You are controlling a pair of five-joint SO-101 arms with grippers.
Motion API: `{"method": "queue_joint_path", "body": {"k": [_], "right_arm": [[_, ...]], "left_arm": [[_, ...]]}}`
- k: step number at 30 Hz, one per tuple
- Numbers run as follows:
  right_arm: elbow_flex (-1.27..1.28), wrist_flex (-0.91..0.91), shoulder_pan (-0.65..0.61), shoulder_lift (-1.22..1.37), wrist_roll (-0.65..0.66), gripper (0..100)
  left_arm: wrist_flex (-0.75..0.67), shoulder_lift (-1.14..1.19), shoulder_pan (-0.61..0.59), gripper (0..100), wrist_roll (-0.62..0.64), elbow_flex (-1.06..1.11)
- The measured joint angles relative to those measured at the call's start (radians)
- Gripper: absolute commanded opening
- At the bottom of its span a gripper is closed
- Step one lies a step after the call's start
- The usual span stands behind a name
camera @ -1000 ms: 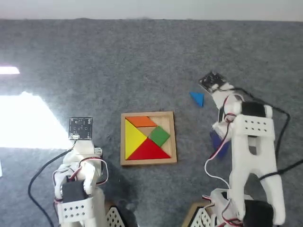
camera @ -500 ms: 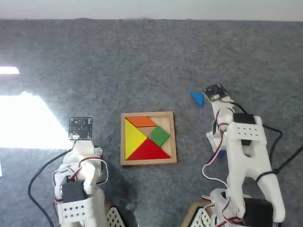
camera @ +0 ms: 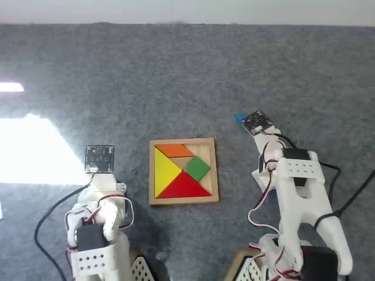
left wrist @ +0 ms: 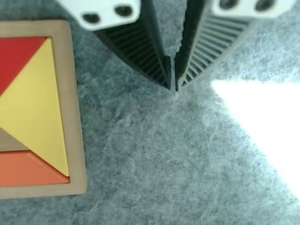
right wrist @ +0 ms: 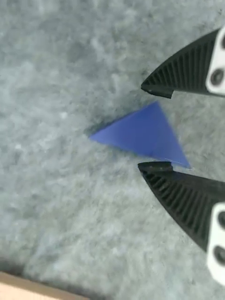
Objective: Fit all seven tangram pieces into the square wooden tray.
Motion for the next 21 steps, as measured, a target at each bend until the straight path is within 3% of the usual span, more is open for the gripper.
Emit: {"method": "queue_joint_path", "body": {"k": [6,12,17,21], "right_arm": [[0.06,-0.084,0.025,0.04,0.006,23.4],[-0.041,-0.041,0.025,0.199,0.017,22.2],[-0.081,-0.021,0.032,0.23,0.017,0.1],[-0.094,-0.028,0.034,0.232,0.017,5.0]], "left_arm": [[0.0,0.0,0.0,1,0.0,0.0],[0.0,0.0,0.0,1,0.0,0.0],[0.0,0.0,0.0,1,0.0,0.0],[0.0,0.0,0.0,1,0.0,0.0]]}}
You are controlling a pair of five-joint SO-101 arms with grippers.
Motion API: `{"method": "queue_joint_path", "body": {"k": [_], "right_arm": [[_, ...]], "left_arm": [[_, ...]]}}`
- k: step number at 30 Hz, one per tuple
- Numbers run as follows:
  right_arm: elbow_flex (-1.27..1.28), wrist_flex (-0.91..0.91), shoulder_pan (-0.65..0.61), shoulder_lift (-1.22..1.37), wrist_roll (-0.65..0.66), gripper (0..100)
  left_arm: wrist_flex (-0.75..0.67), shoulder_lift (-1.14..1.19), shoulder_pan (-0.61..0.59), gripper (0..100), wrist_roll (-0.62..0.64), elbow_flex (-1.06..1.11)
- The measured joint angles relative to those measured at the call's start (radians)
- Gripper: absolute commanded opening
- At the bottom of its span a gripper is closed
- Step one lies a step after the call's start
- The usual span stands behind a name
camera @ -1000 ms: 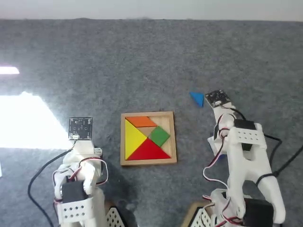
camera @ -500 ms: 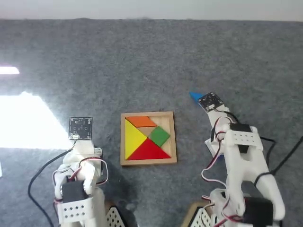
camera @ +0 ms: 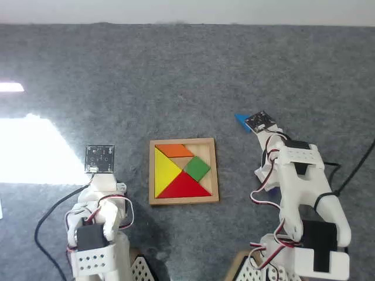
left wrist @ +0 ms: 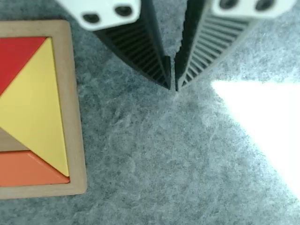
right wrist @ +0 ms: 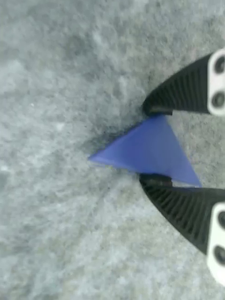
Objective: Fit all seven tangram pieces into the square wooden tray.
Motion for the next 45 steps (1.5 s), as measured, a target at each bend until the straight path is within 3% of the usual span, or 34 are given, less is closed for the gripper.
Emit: {"method": "queue_joint_path", "body": {"k": [9,14,18,22,30,37,45], "right_arm": [[0.0,0.072,-0.017,-0.169,-0.104,5.0],[-0.069,0.215,-0.161,-0.347,-0.146,5.0],[-0.224,0.322,-0.288,-0.345,-0.158,5.0],[-0.425,0.425,-0.364,-0.226,-0.144,5.0],[-0.775,0.491,-0.397,0.16,0.012,4.5],[-0.796,0.404,-0.542,0.442,0.035,1.8],[-0.796,0.292,-0.555,0.453,-0.029,2.6]], "left_arm": [[0.0,0.0,0.0,1,0.0,0.0],[0.0,0.0,0.0,1,0.0,0.0],[0.0,0.0,0.0,1,0.0,0.0],[0.0,0.0,0.0,1,0.0,0.0],[0.0,0.0,0.0,1,0.0,0.0],[0.0,0.0,0.0,1,0.0,0.0],[0.0,0.0,0.0,1,0.0,0.0]]}}
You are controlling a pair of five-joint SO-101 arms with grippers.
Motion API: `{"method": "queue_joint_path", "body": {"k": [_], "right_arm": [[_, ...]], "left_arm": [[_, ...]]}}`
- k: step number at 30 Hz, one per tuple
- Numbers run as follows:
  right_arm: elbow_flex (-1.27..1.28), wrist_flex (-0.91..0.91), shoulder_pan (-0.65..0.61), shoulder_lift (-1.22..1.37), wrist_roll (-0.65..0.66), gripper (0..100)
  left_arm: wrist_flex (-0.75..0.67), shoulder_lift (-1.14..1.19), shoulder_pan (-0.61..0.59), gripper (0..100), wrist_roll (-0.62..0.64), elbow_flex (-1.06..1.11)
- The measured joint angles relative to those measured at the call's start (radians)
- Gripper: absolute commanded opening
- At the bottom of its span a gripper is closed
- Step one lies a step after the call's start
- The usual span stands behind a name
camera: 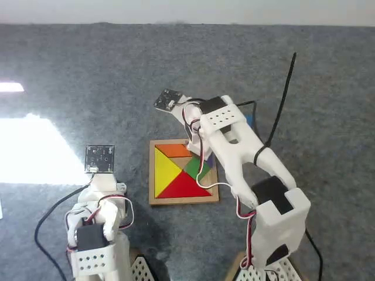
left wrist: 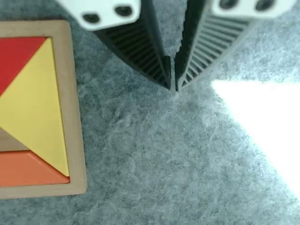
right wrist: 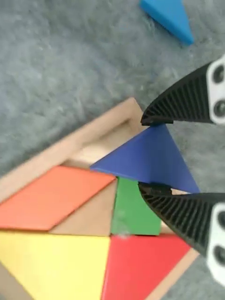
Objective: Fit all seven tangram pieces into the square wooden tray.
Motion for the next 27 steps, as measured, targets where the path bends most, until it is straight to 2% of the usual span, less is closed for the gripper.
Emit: {"method": "queue_joint_path", "body": {"k": [8,18,25,27], "right_arm": [[0.0,-0.069,-0.015,0.002,0.0,2.6],[-0.028,-0.068,-0.025,0.064,0.012,3.2],[-0.048,-0.048,-0.025,0.064,0.017,18.1],[-0.049,-0.035,-0.025,0.064,0.018,19.5]], "left_arm": [[0.0,0.0,0.0,1,0.0,0.0],[0.0,0.0,0.0,1,0.0,0.0],[0.0,0.0,0.0,1,0.0,0.0],[0.0,0.0,0.0,1,0.0,0.0]]}}
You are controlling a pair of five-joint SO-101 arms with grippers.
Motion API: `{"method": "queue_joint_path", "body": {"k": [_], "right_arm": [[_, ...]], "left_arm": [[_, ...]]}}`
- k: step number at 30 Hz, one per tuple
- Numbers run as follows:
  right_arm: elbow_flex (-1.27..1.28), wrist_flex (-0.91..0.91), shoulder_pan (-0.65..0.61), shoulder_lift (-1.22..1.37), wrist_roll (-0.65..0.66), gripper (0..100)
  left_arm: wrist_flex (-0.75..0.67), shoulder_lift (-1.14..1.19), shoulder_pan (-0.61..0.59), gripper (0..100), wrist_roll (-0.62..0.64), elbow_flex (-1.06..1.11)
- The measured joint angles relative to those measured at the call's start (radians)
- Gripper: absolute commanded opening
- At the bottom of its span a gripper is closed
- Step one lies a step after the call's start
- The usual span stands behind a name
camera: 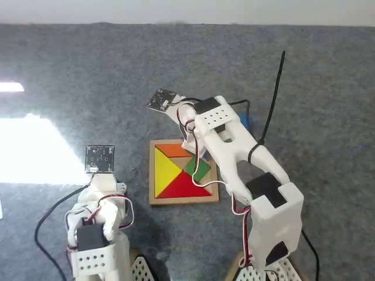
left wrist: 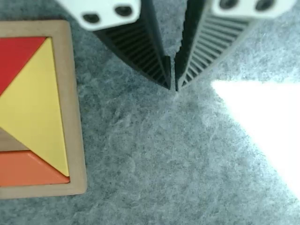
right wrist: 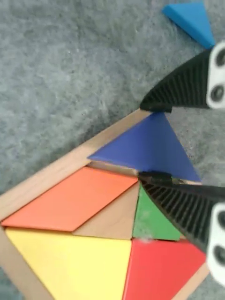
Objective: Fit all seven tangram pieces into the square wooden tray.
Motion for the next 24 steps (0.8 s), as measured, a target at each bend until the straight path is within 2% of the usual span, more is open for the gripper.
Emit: {"method": "queue_joint_path", "body": {"k": [17,21,24], "right_arm": [[0.0,0.023,-0.017,-0.015,0.023,19.5],[0.0,0.029,0.012,-0.089,-0.006,19.5],[0.018,-0.034,0.012,-0.095,-0.037,19.5]], "left_arm": [[0.0,0.0,0.0,1,0.0,0.0],[0.0,0.0,0.0,1,0.0,0.0],[0.0,0.0,0.0,1,0.0,0.0]]}}
